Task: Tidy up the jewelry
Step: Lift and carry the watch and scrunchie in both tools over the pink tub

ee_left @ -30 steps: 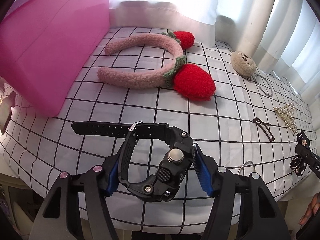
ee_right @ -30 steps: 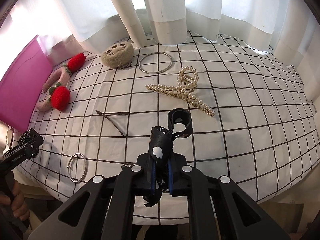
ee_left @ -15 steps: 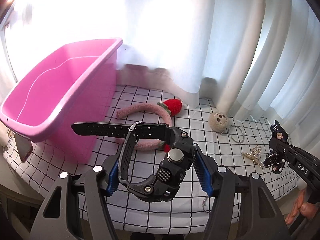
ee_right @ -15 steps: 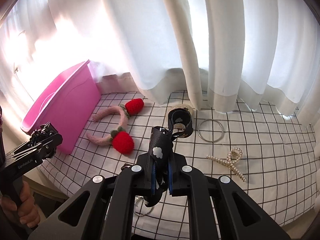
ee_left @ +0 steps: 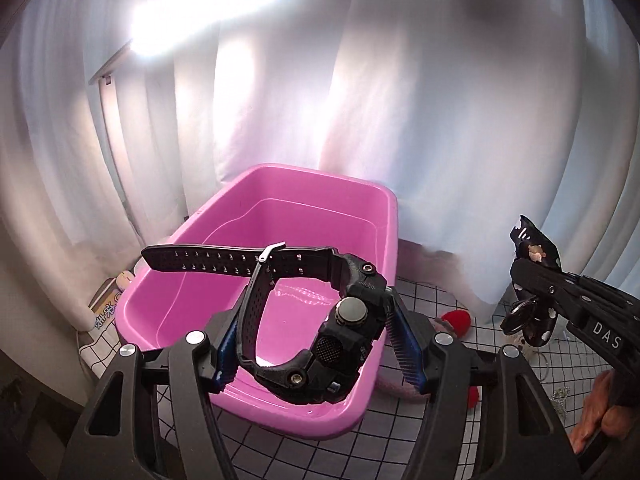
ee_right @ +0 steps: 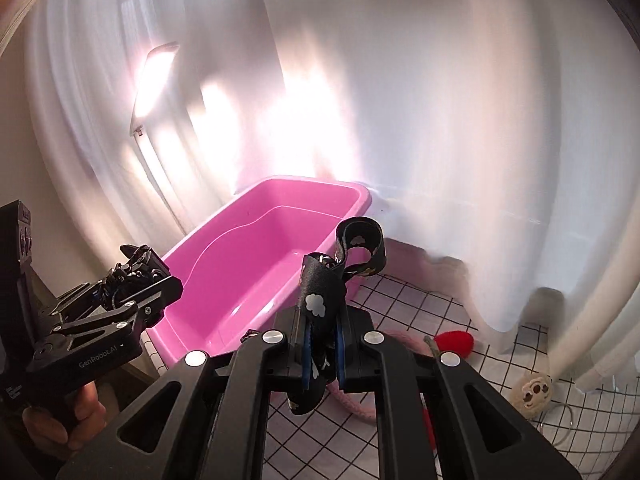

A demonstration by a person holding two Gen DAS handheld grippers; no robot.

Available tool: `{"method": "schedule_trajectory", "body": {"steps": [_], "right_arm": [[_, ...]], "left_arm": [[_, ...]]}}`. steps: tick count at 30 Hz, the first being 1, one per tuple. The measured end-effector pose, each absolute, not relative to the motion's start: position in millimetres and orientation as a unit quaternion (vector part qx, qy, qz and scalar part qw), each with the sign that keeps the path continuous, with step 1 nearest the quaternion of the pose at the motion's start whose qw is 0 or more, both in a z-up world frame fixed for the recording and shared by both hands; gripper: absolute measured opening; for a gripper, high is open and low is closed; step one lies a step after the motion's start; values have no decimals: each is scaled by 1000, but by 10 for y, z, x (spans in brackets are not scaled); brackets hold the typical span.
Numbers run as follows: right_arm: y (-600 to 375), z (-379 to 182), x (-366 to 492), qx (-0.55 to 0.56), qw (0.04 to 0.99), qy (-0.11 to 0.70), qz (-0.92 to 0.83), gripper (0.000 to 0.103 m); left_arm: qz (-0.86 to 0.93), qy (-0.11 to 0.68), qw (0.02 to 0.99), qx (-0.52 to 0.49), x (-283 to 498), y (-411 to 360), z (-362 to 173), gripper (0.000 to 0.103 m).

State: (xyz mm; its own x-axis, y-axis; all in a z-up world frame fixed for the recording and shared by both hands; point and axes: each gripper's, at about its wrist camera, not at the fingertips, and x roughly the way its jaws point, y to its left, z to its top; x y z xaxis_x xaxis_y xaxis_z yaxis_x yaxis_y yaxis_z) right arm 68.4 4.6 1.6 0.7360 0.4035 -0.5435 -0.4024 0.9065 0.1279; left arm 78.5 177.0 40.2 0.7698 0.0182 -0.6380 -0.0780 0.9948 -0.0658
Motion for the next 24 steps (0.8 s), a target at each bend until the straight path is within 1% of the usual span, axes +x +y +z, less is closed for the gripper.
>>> {"method": "schedule_trajectory", "body": {"steps": [5,10,15,21,23,24], "right_arm": [[820,-72,1173,-32,909,325,258,9],[1333,-405,1615,-62,884,380,263,9],[1544,-643,1875,-75,869,422,247,9],[1611,-755,2022,-88,867,437,223,9],[1615,-793,2055,-93,864,443,219,12],[1612,-807,2067,-93,863,447,216,18]], "left_arm": [[65,371,925,-59,1107,2306,208,61],[89,420,900,-70,1418,2652,-132,61],[104,446,887,-63,1527,2752,-312,62],[105,478,869,-74,1630,2817,-506,62],[107,480,868,-70,1628,2811,-526,63],[105,478,870,-66,1634,2798,-519,64]]}}
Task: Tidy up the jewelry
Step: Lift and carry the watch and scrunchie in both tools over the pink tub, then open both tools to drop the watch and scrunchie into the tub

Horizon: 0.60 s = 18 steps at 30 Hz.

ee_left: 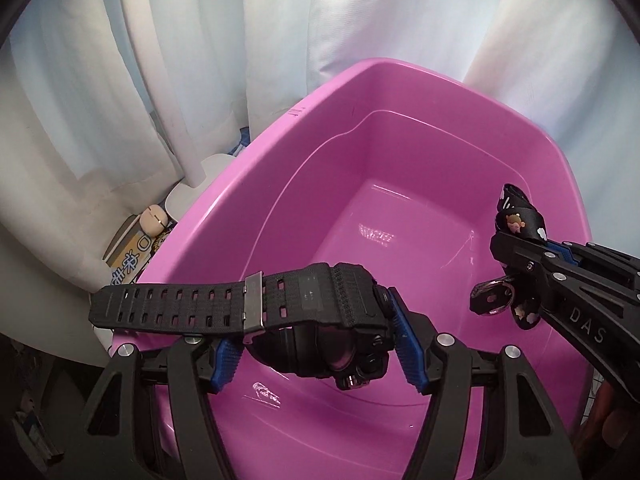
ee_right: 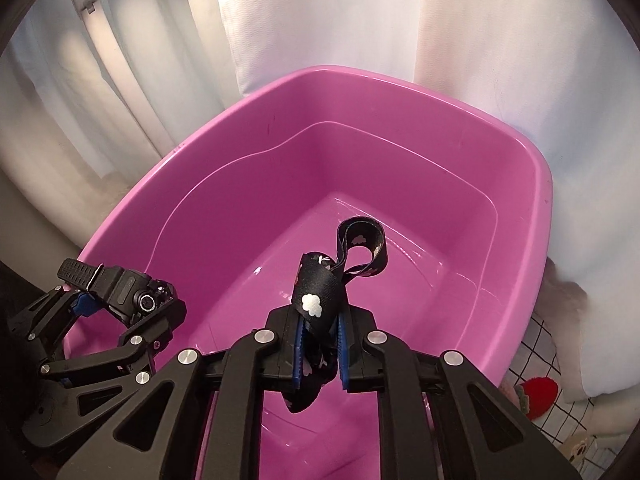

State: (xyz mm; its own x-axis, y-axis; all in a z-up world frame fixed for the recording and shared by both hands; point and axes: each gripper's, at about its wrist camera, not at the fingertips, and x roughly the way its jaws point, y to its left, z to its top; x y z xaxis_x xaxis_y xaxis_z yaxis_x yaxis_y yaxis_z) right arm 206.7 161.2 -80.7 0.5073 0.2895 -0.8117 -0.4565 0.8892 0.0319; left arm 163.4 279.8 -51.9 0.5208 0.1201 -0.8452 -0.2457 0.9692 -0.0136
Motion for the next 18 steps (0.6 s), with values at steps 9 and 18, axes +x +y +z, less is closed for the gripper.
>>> {"method": "schedule_trajectory", "body": {"steps": [9,18], "right_arm": [[1616,-661,2072,-105,874,428,203,62],[1442,-609,2059,-78,879,429,193,62]], "left_arm": [[116,447,886,-38,1574,2781,-318,91],[124,436,890,-44,1479,2862,-238,91]]}}
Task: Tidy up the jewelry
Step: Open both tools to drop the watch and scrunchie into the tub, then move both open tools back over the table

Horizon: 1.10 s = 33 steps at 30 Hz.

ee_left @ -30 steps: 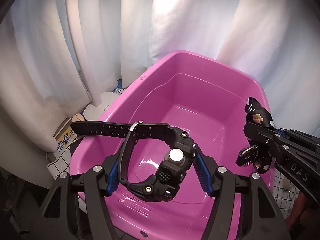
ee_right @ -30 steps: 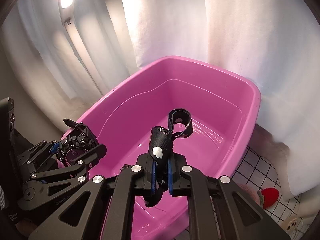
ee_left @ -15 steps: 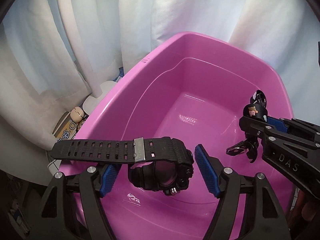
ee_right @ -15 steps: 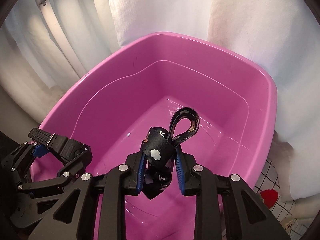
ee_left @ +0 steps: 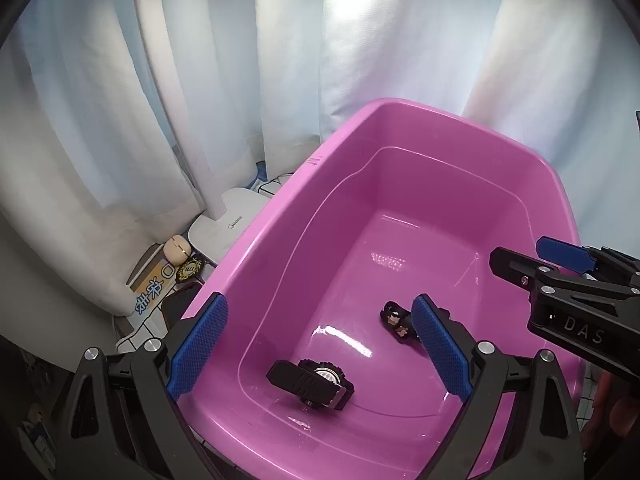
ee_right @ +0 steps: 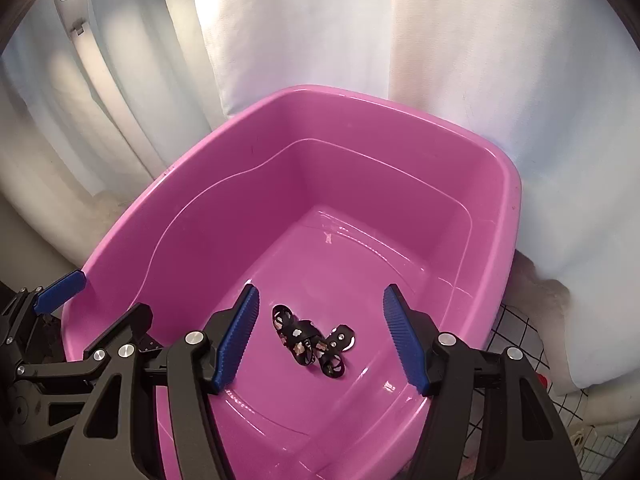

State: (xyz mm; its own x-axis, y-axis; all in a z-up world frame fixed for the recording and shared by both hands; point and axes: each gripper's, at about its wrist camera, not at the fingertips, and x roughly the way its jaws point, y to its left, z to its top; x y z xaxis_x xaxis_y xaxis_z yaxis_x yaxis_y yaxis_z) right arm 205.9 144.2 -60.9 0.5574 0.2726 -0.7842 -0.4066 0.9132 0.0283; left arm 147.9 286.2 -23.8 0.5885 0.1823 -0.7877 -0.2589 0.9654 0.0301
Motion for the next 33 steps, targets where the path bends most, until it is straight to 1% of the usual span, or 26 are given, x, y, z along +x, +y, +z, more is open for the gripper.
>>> {"method": "schedule_trajectory", "body": {"steps": [10,17,19,21,24,33], "right_arm": [[1275,-494,1819,-52,892,405,192,62],[898,-291,1460,-18,911,366,188,62],[689,-245,1308,-3,916,357,185,62],[464,-223,1134,11,920,351,176,62],[56,-238,867,32,925,349,151,62],[-1475,-552,-51,68,925,373,1,62]], "left_arm": [[114,419,900,-31,1178,2695,-164,91],[96,388,916,-39,842,2511,49,91],[84,376,922,-40,733,2413,138,92],[70,364,928,-39,629,2286,207,95],[45,353,934,-32,502,2039,262,95],[-51,361,931,-17,251,1110,174,96]]}}
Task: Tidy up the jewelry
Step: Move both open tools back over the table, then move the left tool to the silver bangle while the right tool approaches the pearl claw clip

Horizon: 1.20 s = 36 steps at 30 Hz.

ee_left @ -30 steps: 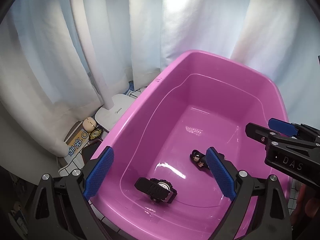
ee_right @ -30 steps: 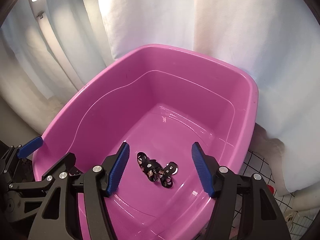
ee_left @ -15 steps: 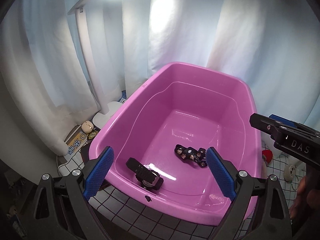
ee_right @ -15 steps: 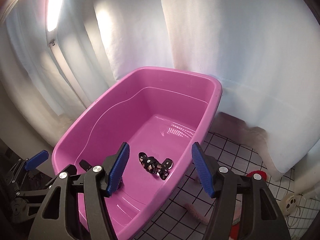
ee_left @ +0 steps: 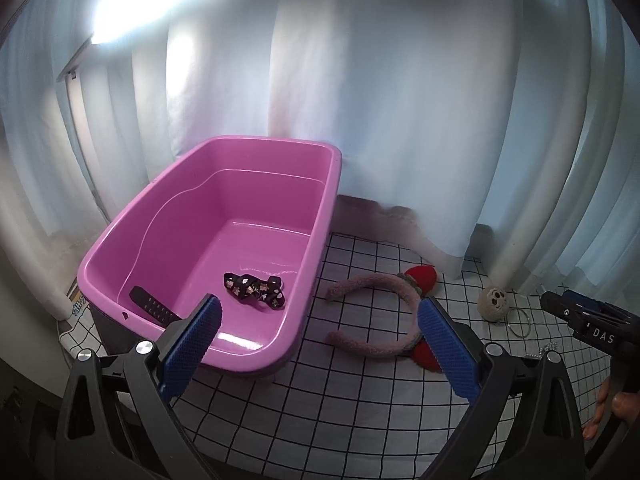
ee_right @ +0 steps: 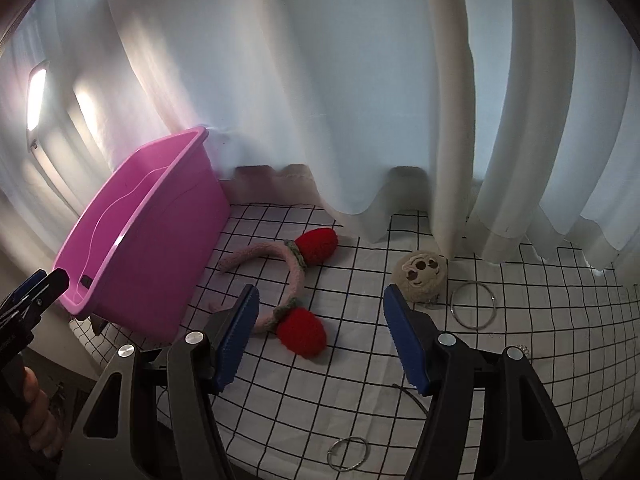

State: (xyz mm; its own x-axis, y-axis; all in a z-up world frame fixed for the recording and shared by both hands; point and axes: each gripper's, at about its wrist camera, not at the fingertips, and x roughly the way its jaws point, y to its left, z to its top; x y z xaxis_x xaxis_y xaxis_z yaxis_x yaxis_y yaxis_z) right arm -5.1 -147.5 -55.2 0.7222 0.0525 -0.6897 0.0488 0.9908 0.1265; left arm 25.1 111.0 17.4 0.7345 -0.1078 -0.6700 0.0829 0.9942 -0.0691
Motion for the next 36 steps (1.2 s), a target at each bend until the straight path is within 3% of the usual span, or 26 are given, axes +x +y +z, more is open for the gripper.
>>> {"method": "schedule_trajectory", "body": {"steps": [16,26,36], "right_arm": [[-3171,-1521,-802,117,891,430,-89,62],[-3285,-2093,-437,60,876,477,-43,62],[-3322,-2266,-250,31,877,480,-12,62]], "left_arm": [[-140,491,860,17,-75,-271,-1125,96],[-105,536,837,17,-285,-507,-1698,96],[-101,536,838,6,-470,-769,-1907,96]]}}
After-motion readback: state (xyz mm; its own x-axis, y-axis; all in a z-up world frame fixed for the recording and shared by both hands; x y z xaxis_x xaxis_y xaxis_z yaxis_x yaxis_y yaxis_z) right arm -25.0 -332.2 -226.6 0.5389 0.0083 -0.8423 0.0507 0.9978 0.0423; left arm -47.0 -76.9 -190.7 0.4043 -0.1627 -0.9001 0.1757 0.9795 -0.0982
